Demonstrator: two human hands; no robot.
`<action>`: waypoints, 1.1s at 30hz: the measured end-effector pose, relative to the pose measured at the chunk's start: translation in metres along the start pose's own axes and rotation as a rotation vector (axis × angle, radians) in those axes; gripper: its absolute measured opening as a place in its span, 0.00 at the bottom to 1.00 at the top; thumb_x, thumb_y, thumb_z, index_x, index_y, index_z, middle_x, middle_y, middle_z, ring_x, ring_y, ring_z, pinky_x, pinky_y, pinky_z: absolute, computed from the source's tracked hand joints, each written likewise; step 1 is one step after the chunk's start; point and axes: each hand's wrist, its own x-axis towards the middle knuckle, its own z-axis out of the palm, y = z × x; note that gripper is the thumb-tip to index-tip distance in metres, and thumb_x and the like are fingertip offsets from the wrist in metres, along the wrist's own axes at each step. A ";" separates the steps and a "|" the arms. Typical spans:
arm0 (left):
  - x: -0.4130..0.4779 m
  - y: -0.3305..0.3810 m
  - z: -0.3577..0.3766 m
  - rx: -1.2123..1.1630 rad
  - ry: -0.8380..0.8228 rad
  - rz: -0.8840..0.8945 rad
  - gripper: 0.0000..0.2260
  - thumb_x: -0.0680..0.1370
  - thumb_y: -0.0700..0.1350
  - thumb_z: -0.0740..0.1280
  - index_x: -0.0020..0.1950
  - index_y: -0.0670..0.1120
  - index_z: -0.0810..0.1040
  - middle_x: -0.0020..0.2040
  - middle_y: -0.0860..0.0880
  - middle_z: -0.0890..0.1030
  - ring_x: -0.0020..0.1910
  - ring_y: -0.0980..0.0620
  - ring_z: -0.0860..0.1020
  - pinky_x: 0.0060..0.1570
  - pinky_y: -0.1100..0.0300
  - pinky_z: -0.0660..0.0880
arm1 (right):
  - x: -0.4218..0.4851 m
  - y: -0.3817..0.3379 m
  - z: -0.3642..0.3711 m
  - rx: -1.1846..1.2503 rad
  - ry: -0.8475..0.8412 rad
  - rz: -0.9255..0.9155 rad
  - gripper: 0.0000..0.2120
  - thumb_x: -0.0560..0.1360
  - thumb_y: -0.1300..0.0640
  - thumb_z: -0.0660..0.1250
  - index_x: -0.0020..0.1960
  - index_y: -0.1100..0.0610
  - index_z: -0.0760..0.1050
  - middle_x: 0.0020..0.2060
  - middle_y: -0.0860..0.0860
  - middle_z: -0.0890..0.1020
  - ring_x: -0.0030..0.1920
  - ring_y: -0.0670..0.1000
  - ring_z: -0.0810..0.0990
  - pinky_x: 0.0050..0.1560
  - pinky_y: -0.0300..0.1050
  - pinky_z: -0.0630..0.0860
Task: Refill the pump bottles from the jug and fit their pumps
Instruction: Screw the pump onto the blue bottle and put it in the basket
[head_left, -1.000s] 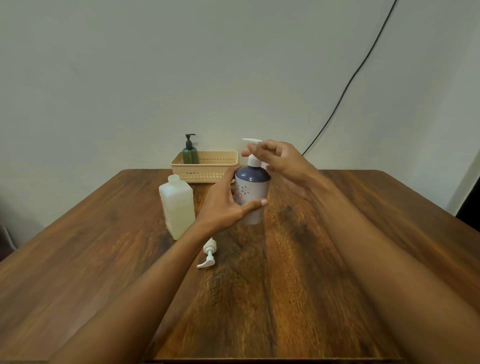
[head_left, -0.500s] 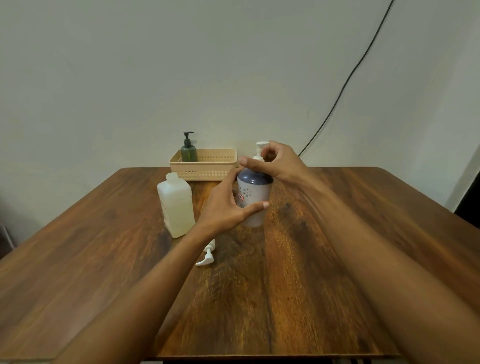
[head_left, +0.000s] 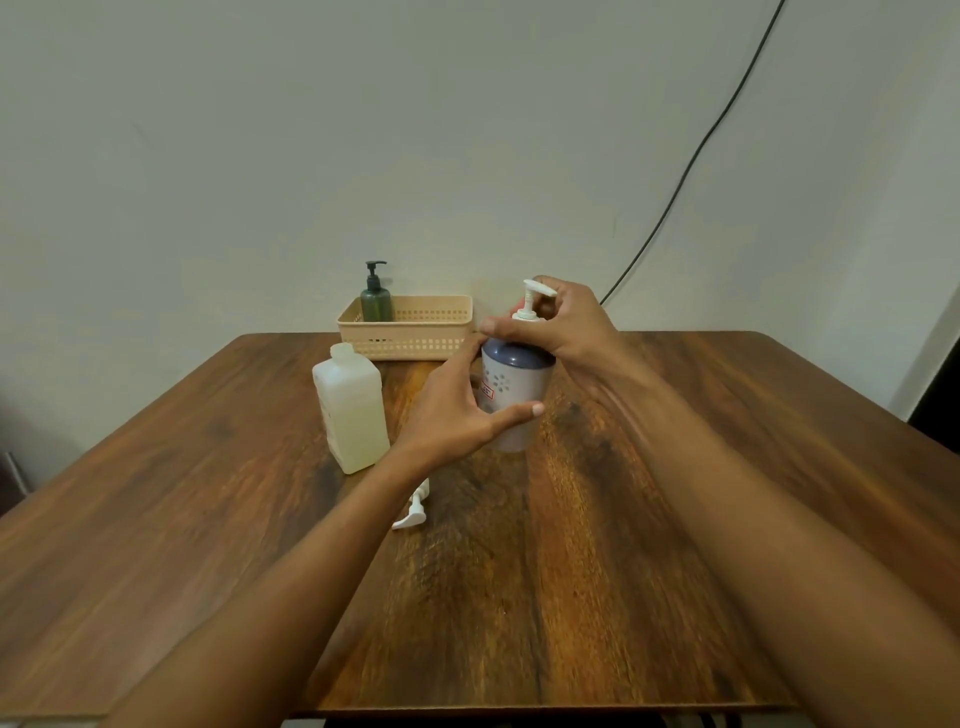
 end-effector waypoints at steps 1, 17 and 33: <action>0.000 0.001 0.001 -0.007 0.000 0.010 0.41 0.68 0.68 0.77 0.77 0.62 0.65 0.65 0.64 0.78 0.62 0.66 0.77 0.56 0.62 0.80 | 0.000 0.001 0.002 0.002 0.006 -0.005 0.19 0.67 0.55 0.88 0.46 0.57 0.79 0.41 0.50 0.89 0.42 0.48 0.87 0.44 0.40 0.83; 0.004 -0.004 -0.004 0.001 0.038 -0.028 0.40 0.68 0.66 0.78 0.75 0.55 0.69 0.65 0.58 0.78 0.62 0.62 0.78 0.57 0.55 0.82 | -0.008 -0.004 -0.007 0.097 -0.039 0.021 0.11 0.75 0.58 0.82 0.57 0.54 0.88 0.51 0.51 0.91 0.56 0.49 0.90 0.57 0.39 0.84; 0.013 -0.011 -0.014 -0.004 0.057 -0.061 0.39 0.67 0.65 0.79 0.74 0.55 0.69 0.64 0.59 0.77 0.61 0.59 0.78 0.56 0.62 0.80 | -0.005 -0.001 -0.003 0.063 -0.066 0.064 0.27 0.72 0.45 0.82 0.68 0.47 0.82 0.60 0.48 0.89 0.61 0.45 0.87 0.55 0.43 0.86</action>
